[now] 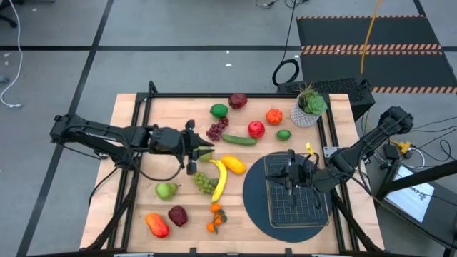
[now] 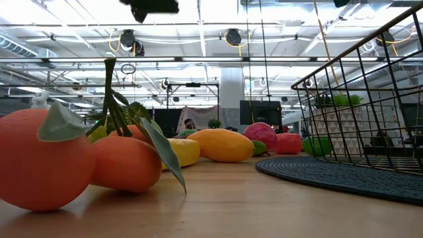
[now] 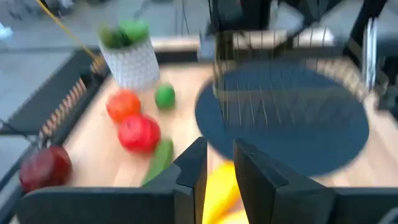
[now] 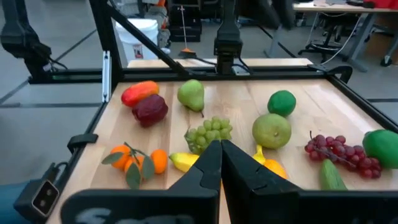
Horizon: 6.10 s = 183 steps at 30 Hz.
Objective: Build produce basket
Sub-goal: Put the bottom left lime into the wire basket
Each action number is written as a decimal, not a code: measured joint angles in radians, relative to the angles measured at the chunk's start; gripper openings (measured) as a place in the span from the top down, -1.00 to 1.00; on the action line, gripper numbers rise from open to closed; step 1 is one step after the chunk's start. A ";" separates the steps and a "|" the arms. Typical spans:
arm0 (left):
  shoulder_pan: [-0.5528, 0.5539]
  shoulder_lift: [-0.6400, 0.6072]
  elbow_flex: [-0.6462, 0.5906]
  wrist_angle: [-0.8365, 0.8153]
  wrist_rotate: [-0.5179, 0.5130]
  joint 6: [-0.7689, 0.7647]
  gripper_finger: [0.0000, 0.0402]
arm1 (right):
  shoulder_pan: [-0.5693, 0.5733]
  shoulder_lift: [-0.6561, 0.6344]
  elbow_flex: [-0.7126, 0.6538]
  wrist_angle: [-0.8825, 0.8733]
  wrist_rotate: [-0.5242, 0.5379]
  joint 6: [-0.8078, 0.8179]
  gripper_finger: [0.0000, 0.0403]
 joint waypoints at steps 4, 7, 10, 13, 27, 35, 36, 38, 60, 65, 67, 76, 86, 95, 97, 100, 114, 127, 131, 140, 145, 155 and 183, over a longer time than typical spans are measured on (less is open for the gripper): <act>-0.011 0.042 0.000 -0.003 0.005 0.002 0.61 | 0.000 0.000 -0.011 -0.005 0.000 0.020 1.00; -0.017 0.050 0.000 0.003 0.006 0.008 0.62 | 0.000 0.000 -0.020 -0.008 -0.001 0.035 1.00; -0.014 0.049 0.000 0.002 0.006 0.008 0.62 | 0.000 0.000 -0.026 -0.010 -0.002 0.045 1.00; -0.008 0.048 0.000 -0.005 0.006 0.008 0.62 | 0.000 0.000 -0.031 -0.007 -0.001 0.043 1.00; -0.003 0.048 0.000 -0.146 0.006 0.003 0.62 | -0.003 0.000 -0.031 -0.008 -0.001 0.056 1.00; 0.042 0.031 0.002 -0.377 -0.045 -0.121 0.43 | -0.003 0.000 -0.031 -0.009 -0.001 0.141 1.00; 0.034 0.033 0.002 -0.395 -0.037 -0.139 0.38 | -0.003 0.000 -0.031 -0.009 -0.001 0.151 1.00; 0.008 0.034 0.001 -0.420 -0.014 -0.170 0.26 | -0.003 0.000 -0.031 -0.008 0.000 0.167 1.00; -0.228 -0.064 -0.030 -0.591 -0.233 -0.192 -0.06 | -0.003 0.001 -0.031 -0.006 0.055 0.250 1.00; -0.113 -0.156 -0.070 -0.528 -0.237 -0.099 -0.07 | -0.003 0.001 -0.036 -0.007 0.055 0.233 1.00; -0.057 -0.177 -0.087 -0.521 -0.236 -0.073 -0.06 | -0.003 0.000 -0.050 0.003 0.056 0.228 1.00; 0.154 -0.154 -0.167 -0.520 -0.069 0.021 -0.07 | -0.006 0.001 -0.105 0.003 0.079 0.277 1.00; 0.204 -0.054 -0.197 -0.530 -0.027 0.155 -0.57 | -0.006 0.000 -0.104 0.149 0.075 0.148 1.00; 0.201 -0.028 -0.197 -0.540 -0.071 0.334 -0.86 | -0.003 0.000 -0.104 0.152 0.048 0.101 1.00; 0.201 -0.028 -0.197 -0.555 -0.092 0.349 -0.86 | -0.003 0.000 -0.104 0.155 0.048 0.085 1.00; 0.204 -0.028 -0.197 -0.566 -0.115 0.354 -0.87 | -0.011 0.000 -0.104 0.155 0.048 0.064 1.00; 0.283 0.049 -0.238 -0.557 -0.066 0.444 -0.87 | -0.117 0.000 -0.104 0.183 -0.060 -0.004 0.94; 0.342 0.187 -0.240 -0.484 -0.067 0.551 -0.86 | -0.130 0.000 -0.104 0.173 -0.083 0.020 0.54; 0.353 0.211 -0.240 -0.469 -0.065 0.557 -0.83 | -0.130 0.000 -0.104 0.169 -0.083 0.013 0.47; 0.351 0.215 -0.239 -0.468 -0.063 0.552 -0.39 | -0.130 0.000 -0.104 0.169 -0.082 -0.008 0.42; 0.337 0.205 -0.238 -0.472 -0.071 0.513 -0.40 | -0.130 0.000 -0.104 0.169 -0.081 -0.008 0.42; 0.237 0.102 -0.154 -0.504 -0.079 0.370 -0.38 | -0.159 0.000 -0.104 0.175 -0.075 -0.005 0.42; 0.051 -0.147 -0.073 0.133 -0.114 0.245 -0.45 | -0.286 0.157 -0.104 0.667 -0.079 -0.449 0.33</act>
